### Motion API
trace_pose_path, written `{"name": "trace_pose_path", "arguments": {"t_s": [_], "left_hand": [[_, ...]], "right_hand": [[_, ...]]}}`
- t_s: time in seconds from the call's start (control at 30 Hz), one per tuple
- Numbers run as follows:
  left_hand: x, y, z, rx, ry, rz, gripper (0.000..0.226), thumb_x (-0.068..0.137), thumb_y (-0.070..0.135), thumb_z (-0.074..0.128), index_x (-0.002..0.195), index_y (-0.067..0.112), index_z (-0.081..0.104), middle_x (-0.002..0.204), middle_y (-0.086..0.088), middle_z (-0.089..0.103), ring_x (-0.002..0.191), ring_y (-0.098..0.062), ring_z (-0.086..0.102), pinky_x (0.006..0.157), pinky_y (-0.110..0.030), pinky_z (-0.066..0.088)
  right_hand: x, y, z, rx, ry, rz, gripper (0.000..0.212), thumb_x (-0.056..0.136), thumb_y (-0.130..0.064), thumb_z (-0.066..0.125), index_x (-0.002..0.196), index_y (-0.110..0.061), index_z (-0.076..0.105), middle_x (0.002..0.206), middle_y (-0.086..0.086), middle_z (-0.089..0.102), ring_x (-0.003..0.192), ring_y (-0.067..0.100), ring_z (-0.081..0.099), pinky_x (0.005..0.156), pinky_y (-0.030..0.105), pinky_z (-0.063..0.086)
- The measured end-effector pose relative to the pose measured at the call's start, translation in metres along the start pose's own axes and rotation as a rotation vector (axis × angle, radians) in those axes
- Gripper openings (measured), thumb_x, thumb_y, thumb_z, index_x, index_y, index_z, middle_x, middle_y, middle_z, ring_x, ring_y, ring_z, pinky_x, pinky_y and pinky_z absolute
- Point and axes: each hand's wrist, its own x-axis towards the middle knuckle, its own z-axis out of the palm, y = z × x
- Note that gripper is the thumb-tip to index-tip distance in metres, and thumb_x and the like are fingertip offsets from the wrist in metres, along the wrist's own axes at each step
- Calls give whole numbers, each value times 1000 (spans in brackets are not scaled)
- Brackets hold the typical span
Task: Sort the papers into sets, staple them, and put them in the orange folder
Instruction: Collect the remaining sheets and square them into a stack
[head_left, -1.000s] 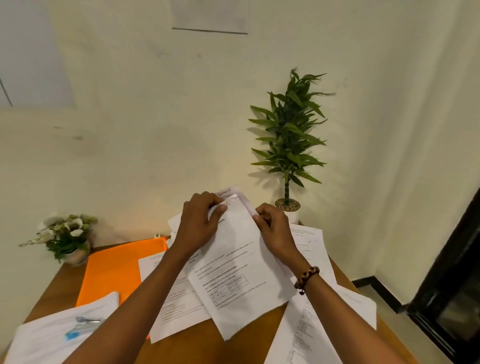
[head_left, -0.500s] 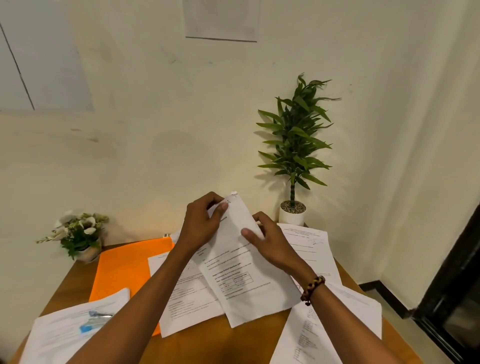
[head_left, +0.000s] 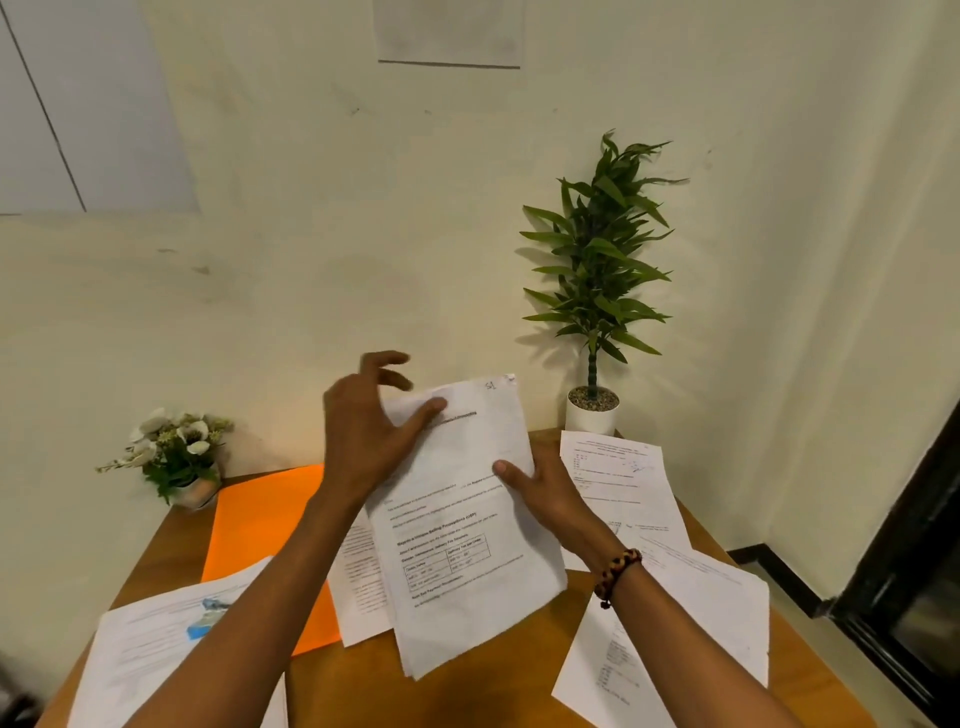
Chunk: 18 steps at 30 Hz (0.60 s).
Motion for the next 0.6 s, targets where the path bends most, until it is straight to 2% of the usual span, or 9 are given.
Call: {"name": "trace_pose_path", "arguments": {"t_s": [0.07,0.1,0.17,0.23,0.3,0.4,0.47,0.53,0.6], "left_hand": [[-12,-21,-6,-97,142,-228,69,70,55,86,125,35,51,108,12,68,103,-8,65,89,-31,49],[-19,-31,-8,-195,133,-340,73,69,56,87,128,33,51,114,8,68,107,-9,64,90,-30,50],[-37,-44,-6,-477,-52,-532,76,67,63,83,128,26,58,120,3,70,111,-17,68,91,-35,55],[-56,-48,3,-701,-272,-672,71,69,65,79,120,17,69,113,-6,76,106,-32,72,88,-47,59],[-69,-43,11,-778,-304,-699,59,78,53,80,116,9,72,109,-12,77,103,-37,72,88,-52,59],[-71,-38,16,-744,-257,-695,43,87,43,72,115,10,72,107,-10,77,99,-30,75,87,-50,60],[-73,-38,15,-709,-261,-685,40,88,43,71,114,12,71,105,-7,78,96,-26,75,83,-46,61],[-84,-39,16,-683,-300,-686,39,89,44,70,115,15,70,104,-4,78,96,-24,76,82,-44,62],[-100,-40,21,-643,-354,-703,39,87,46,70,117,20,68,104,1,78,97,-22,75,82,-43,63]], "right_hand": [[-3,-3,1,42,39,33,17,97,-28,68,114,-31,67,117,-4,74,110,12,71,93,34,58],[-4,-4,2,52,47,43,15,97,-26,68,110,-33,67,116,-6,74,109,11,71,92,33,59],[-7,-3,4,70,56,58,15,97,-23,68,107,-33,67,115,-5,74,108,12,71,91,32,59],[-11,-2,9,85,66,89,14,96,-22,68,106,-32,67,114,-3,74,109,18,71,87,29,60],[-16,0,15,131,80,108,15,95,-19,69,104,-31,66,109,-6,74,107,21,72,79,23,60],[-23,5,21,187,89,111,25,91,-12,73,102,-31,62,103,-18,70,96,4,70,72,16,57],[-28,12,22,191,83,125,28,90,-11,75,103,-32,61,102,-19,70,93,2,70,71,15,56],[-34,20,28,171,66,139,28,91,-13,73,105,-32,59,105,-18,69,96,4,70,71,16,57],[-40,33,36,146,47,178,28,92,-20,72,111,-34,57,114,-13,68,108,12,68,75,19,58]]}}
